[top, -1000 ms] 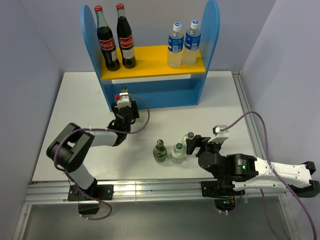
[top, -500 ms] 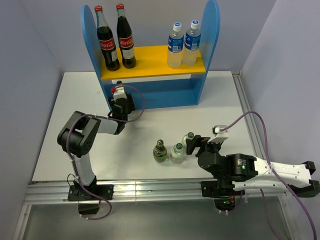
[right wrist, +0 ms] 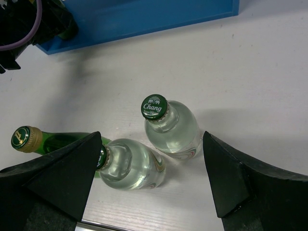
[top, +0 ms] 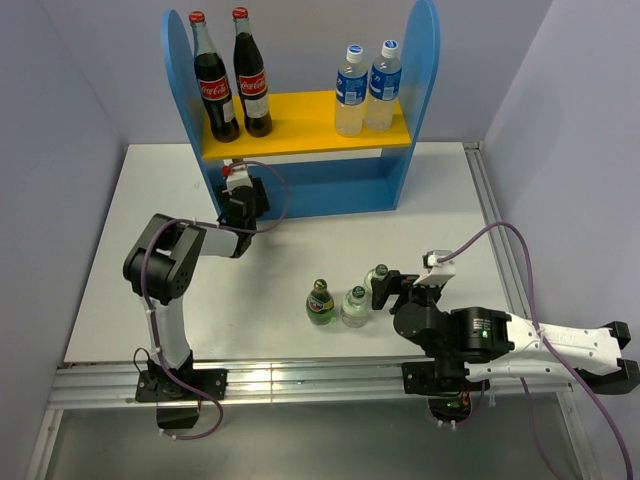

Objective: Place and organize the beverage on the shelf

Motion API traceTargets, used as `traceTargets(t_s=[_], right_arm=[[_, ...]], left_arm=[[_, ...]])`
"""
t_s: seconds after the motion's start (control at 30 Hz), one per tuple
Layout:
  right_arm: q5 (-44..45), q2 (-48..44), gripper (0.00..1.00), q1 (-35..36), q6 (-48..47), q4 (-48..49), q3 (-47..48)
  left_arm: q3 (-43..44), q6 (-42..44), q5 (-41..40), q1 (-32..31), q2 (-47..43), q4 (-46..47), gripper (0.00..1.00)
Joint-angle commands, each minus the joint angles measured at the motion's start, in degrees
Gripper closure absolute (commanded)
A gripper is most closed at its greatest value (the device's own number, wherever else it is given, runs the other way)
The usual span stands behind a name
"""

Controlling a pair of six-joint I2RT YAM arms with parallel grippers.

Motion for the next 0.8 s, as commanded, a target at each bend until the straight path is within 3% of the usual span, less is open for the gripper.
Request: traceTargets(t_s=[0.0,0.13,0.17,0.23,0.27,0.57,0.77], right_arm=[[2.3,-0.1,0.08,0.2,0.1,1.6,-0.3],[2.3,0.0,0.08,0.2,0.2,1.5,-0.2],[2.3,0.0,0.08,0.3,0.2,1.5,-0.2],[2.3,-0.1,0.08,0.3,0.2,1.3,-0.2],[2.3,-0.3,0.07,0.3,0.3,1.4,-0.1],[2.3,-1.2,0.08,0.3,0.5,1.2,-0.3],[2.4,-1.3,0.07,0.3,0.8,1.0,-0.3]], left_arm=[[4.1,-0.9,-0.1,0.6,-1.1,5.0,0.98],[3.7,-0.9,0.7,0.6,-1.4,4.7,0.73],[3.7,-1.0,0.8,0.6,-1.4,4.5,0.60],[3.8,-1.3,1.1,0.6,-1.6,3.8,0.50],[3.9,-1.4,1.1,0.7,-1.6,3.7,0.37],[3.5,-1.6,1.5,0.6,-2.2,2.5,0.08],[2.8,-1.9,1.3,0.5,-3.0,1.5,0.05]])
